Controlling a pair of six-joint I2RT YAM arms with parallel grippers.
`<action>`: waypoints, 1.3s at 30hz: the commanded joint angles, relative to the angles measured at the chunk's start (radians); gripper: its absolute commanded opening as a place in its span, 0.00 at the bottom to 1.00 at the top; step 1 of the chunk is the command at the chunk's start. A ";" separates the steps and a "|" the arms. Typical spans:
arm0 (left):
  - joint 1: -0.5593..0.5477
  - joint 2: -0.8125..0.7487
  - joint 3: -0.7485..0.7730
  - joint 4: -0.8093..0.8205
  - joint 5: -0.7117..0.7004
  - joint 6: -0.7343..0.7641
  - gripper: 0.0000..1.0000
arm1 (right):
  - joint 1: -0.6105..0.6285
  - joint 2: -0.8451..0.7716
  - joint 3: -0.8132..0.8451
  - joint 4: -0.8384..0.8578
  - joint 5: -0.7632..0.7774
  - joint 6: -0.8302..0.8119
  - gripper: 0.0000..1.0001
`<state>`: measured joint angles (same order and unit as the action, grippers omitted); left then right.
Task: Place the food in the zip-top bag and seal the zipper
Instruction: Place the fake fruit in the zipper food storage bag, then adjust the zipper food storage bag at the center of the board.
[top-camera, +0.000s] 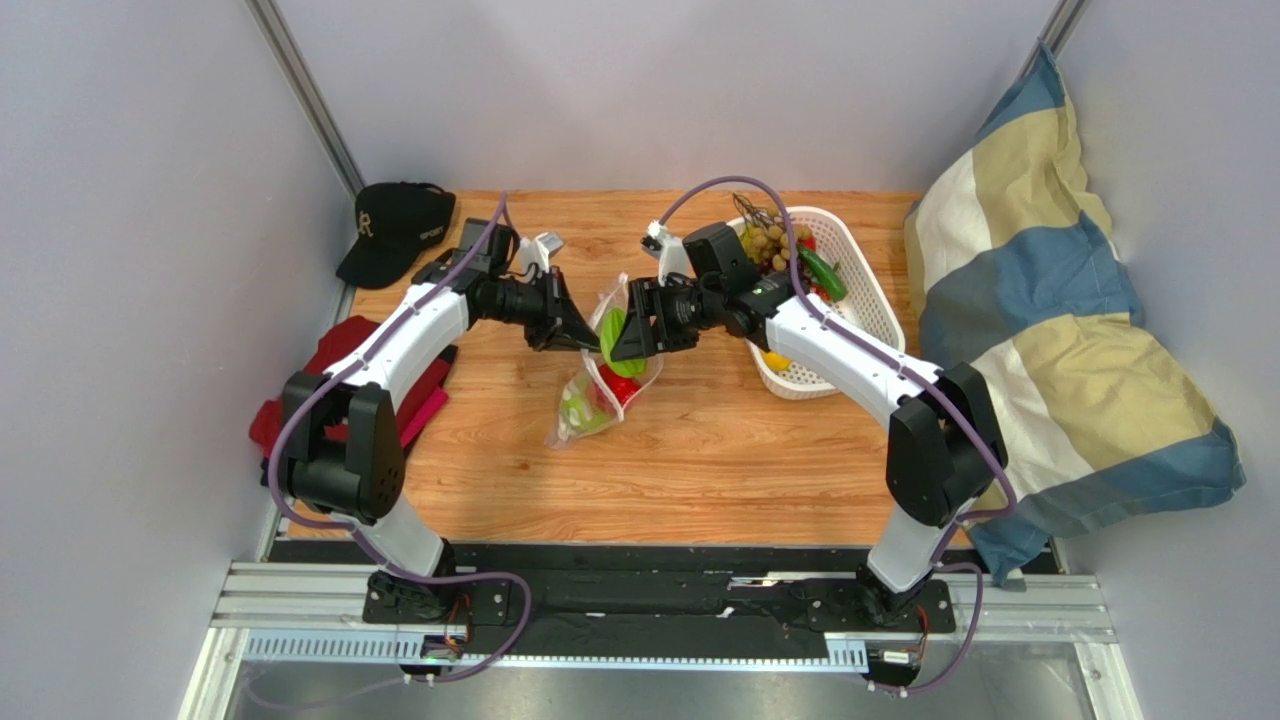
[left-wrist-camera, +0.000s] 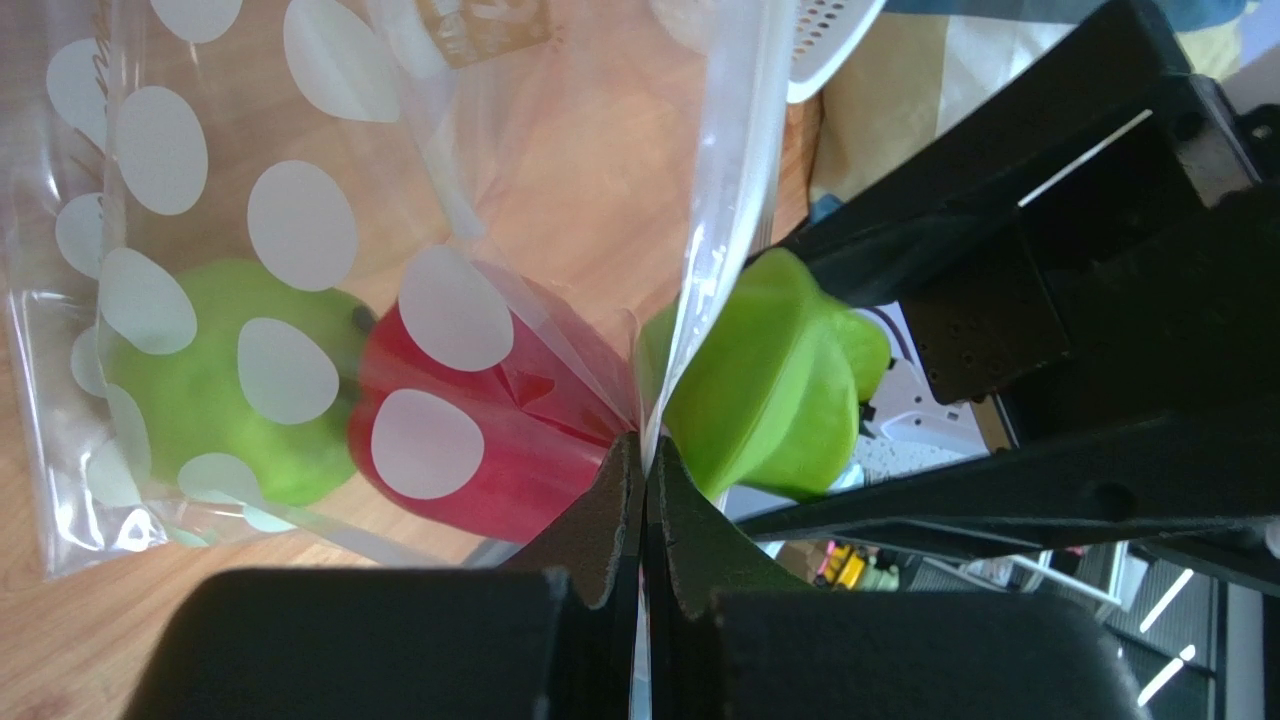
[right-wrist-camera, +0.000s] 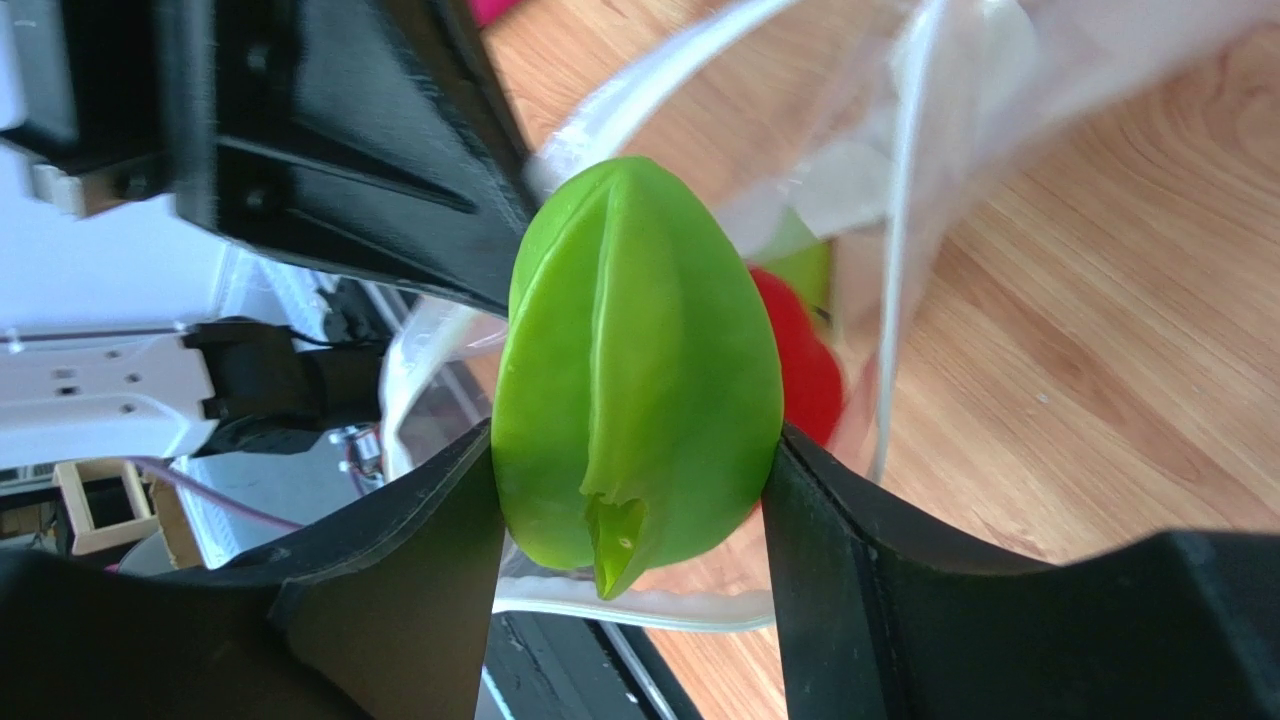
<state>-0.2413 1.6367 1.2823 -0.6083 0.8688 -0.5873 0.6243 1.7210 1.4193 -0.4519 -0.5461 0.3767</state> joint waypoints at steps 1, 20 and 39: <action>0.002 -0.046 -0.006 0.019 0.041 -0.006 0.00 | 0.023 0.032 0.032 -0.049 0.151 -0.054 0.43; 0.004 -0.067 -0.008 0.001 0.058 0.021 0.00 | -0.023 -0.150 0.014 -0.194 0.132 -0.188 0.77; 0.014 -0.098 -0.026 -0.019 0.084 0.053 0.00 | -0.046 0.020 0.009 -0.116 -0.023 -0.153 0.19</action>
<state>-0.2344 1.5879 1.2598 -0.6243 0.9222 -0.5552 0.5827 1.7481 1.3903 -0.6205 -0.4690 0.2127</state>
